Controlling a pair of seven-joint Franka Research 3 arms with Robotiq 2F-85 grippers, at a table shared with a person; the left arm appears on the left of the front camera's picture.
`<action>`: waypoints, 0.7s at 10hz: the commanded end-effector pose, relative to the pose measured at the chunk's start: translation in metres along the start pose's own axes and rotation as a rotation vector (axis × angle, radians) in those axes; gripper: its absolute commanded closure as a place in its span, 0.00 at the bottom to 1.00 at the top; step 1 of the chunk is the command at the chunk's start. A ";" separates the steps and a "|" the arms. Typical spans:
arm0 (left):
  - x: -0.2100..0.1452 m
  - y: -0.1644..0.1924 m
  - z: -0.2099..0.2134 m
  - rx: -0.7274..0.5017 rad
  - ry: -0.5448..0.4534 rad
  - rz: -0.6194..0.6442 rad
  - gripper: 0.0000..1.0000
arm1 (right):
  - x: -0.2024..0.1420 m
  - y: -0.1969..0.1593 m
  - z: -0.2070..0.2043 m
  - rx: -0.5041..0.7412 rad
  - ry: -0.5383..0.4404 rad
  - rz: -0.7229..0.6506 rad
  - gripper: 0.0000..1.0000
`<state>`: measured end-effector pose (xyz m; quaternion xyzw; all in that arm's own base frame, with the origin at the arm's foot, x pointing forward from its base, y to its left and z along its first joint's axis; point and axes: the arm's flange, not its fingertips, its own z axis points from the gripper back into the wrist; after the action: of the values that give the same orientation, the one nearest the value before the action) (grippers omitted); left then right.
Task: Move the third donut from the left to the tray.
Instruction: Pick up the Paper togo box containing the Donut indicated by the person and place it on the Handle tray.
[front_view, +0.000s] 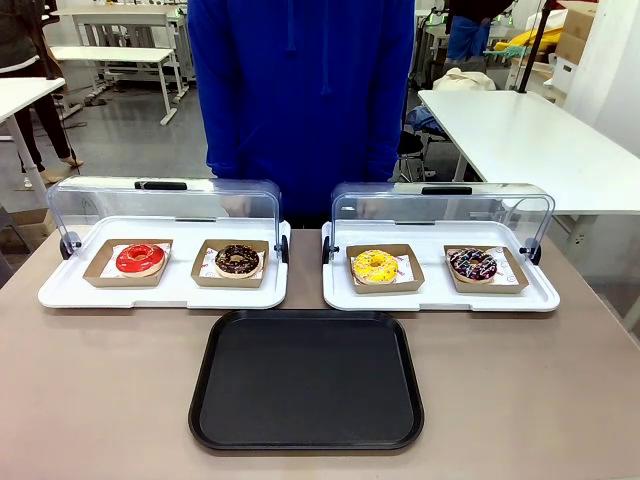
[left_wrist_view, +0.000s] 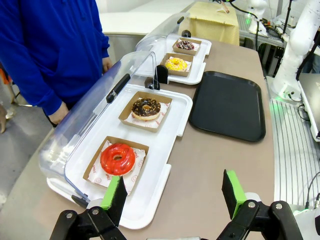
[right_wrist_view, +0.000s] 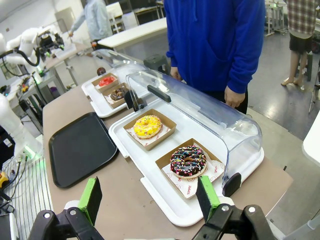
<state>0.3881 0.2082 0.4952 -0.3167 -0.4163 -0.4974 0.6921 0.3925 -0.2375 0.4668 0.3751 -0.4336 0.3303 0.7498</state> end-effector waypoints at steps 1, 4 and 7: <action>0.001 -0.002 0.001 -0.010 -0.002 -0.011 0.00 | 0.002 0.000 0.000 0.004 -0.017 0.013 0.00; 0.001 -0.002 0.001 -0.010 -0.002 -0.011 0.00 | 0.002 0.000 0.000 0.004 -0.017 0.013 0.00; 0.001 -0.002 0.001 -0.010 -0.002 -0.011 0.00 | 0.002 0.000 0.000 0.004 -0.017 0.013 0.00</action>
<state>0.3881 0.2082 0.4952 -0.3167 -0.4163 -0.4974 0.6921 0.3925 -0.2375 0.4668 0.3751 -0.4336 0.3303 0.7498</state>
